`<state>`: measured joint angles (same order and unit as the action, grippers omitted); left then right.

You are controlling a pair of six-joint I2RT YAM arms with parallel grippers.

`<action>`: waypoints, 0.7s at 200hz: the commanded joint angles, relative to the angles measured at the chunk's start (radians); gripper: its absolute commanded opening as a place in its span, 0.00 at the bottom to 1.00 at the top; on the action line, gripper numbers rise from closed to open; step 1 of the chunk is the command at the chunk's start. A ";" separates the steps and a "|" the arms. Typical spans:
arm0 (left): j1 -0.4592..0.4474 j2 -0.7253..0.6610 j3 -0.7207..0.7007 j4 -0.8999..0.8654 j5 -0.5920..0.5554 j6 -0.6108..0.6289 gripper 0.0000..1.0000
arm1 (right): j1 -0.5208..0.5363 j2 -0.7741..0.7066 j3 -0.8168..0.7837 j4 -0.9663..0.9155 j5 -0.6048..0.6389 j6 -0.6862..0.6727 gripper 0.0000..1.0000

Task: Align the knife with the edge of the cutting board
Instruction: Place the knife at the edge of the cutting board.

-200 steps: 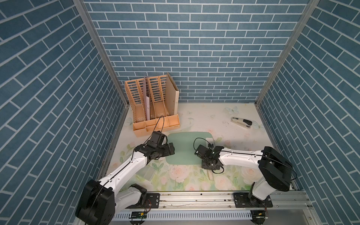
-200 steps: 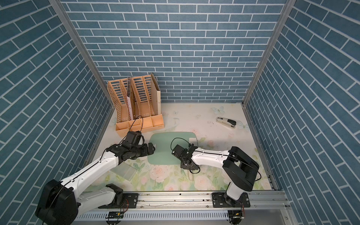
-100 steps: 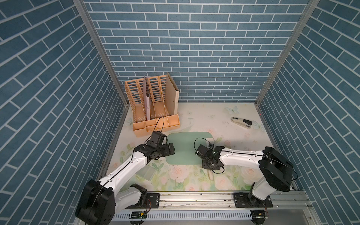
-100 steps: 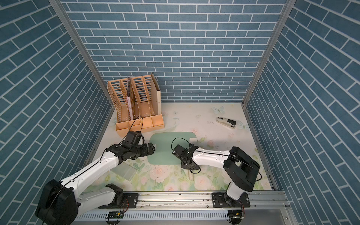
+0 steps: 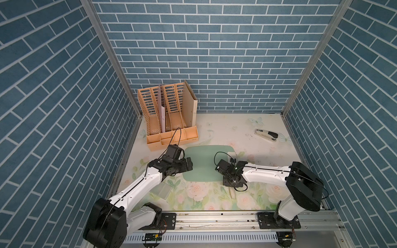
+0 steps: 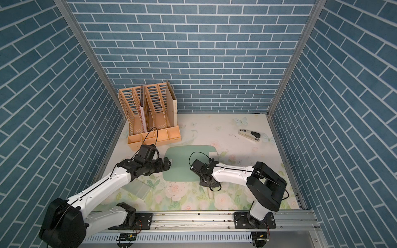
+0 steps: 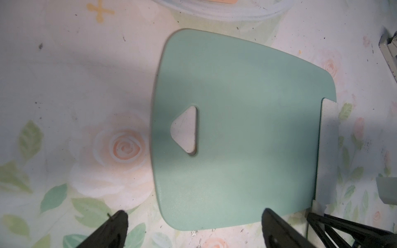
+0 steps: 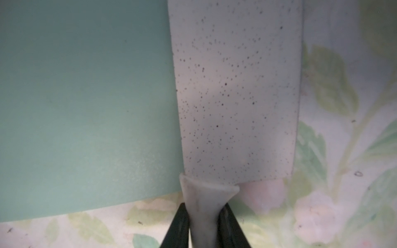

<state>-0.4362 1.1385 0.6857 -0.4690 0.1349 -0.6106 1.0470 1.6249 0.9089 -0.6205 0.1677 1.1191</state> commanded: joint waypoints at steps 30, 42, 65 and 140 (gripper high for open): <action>0.008 -0.010 -0.008 -0.004 0.002 0.017 0.99 | -0.004 -0.007 -0.007 -0.010 -0.005 0.007 0.00; 0.008 -0.008 -0.010 -0.004 0.002 0.016 1.00 | -0.004 -0.007 -0.008 -0.008 -0.006 0.011 0.00; 0.008 -0.004 -0.011 0.000 0.005 0.017 1.00 | -0.004 -0.002 -0.007 -0.006 -0.014 0.011 0.00; 0.008 0.002 -0.011 0.003 0.009 0.021 1.00 | -0.005 0.002 -0.010 -0.011 -0.012 0.015 0.05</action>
<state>-0.4362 1.1389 0.6857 -0.4660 0.1398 -0.6083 1.0470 1.6249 0.9089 -0.6201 0.1604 1.1206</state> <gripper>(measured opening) 0.995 0.249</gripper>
